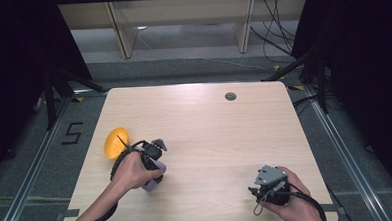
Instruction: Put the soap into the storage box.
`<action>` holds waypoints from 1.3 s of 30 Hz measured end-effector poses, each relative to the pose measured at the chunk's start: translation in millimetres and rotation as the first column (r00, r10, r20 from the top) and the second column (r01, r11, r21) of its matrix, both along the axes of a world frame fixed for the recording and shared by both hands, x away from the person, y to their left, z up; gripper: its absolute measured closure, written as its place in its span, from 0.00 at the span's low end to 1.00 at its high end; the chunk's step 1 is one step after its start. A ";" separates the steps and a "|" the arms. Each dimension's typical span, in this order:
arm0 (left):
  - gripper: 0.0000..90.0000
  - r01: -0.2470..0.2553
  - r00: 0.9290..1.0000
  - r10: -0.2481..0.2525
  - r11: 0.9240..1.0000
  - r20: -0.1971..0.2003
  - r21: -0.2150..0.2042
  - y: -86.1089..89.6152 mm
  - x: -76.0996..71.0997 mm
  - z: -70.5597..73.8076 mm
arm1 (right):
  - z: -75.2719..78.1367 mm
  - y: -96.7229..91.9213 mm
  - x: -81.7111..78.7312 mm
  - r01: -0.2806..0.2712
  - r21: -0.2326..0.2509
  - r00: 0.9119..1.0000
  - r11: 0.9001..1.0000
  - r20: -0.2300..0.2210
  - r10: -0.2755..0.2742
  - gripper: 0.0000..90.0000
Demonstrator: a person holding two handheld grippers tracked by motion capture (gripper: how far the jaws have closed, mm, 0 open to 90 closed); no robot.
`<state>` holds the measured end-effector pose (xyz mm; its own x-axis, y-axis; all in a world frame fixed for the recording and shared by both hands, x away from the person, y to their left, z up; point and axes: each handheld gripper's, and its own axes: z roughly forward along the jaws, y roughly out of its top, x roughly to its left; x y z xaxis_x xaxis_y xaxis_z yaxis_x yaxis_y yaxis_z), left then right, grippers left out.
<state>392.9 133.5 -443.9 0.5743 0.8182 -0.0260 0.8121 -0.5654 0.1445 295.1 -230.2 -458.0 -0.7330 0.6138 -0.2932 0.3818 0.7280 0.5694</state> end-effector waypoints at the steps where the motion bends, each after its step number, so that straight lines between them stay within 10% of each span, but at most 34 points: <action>1: 0.54 -0.007 1.000 0.007 1.000 0.003 -0.002 0.9 0.5 0.4 | 0.8 -0.3 -0.1 -0.001 -0.003 1.000 1.000 -0.007 0.001 0.42; 39: 0.54 -0.104 0.994 0.104 0.995 0.031 -0.008 37.1 21.5 19.7 | 1.2 -0.6 0.4 -0.001 -0.002 1.000 1.000 -0.011 0.001 0.42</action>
